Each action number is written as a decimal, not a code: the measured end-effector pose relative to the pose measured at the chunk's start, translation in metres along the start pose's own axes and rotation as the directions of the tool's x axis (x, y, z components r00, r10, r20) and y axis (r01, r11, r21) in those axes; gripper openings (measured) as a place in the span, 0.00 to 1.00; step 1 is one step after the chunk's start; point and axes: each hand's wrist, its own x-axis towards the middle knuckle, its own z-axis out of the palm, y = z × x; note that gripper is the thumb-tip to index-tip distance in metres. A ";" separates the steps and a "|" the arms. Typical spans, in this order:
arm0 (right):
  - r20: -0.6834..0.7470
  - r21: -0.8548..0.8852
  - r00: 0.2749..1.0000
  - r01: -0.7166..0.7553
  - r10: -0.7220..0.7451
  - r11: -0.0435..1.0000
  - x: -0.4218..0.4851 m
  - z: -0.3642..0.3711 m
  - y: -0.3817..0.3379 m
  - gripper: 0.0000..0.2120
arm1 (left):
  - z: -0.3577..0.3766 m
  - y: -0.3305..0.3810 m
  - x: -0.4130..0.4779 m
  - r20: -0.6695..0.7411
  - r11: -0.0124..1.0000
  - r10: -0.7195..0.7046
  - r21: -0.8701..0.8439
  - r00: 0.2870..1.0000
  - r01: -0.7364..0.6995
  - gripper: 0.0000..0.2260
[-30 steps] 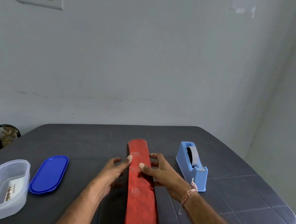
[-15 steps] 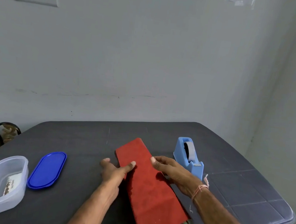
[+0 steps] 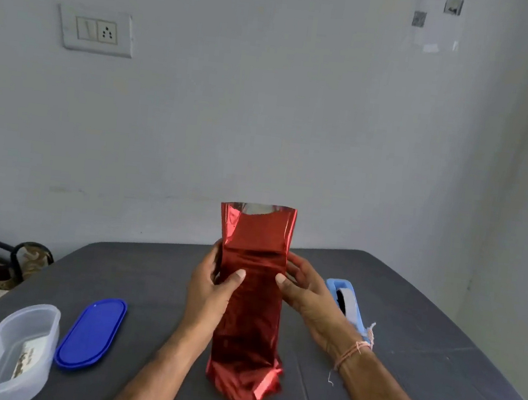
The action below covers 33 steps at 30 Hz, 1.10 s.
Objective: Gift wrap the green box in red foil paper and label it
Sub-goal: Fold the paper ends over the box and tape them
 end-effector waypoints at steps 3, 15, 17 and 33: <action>-0.015 -0.082 0.997 0.068 -0.069 0.994 -0.006 0.005 0.000 0.23 | -0.005 0.001 -0.009 -0.018 0.993 0.075 0.093 0.997 -0.073 0.20; -0.033 -0.313 0.977 0.188 -0.208 0.931 -0.036 0.020 -0.005 0.26 | -0.014 -0.002 -0.025 0.037 0.914 0.239 0.330 0.970 -0.238 0.26; -0.023 -0.332 0.978 0.187 -0.206 0.924 -0.039 0.018 -0.003 0.27 | -0.017 -0.006 -0.026 0.060 0.912 0.229 0.334 0.972 -0.236 0.27; 0.107 -0.605 0.968 0.244 -0.227 0.758 -0.038 0.006 -0.021 0.36 | -0.032 -0.005 -0.010 0.285 0.713 0.246 0.594 0.926 -0.372 0.31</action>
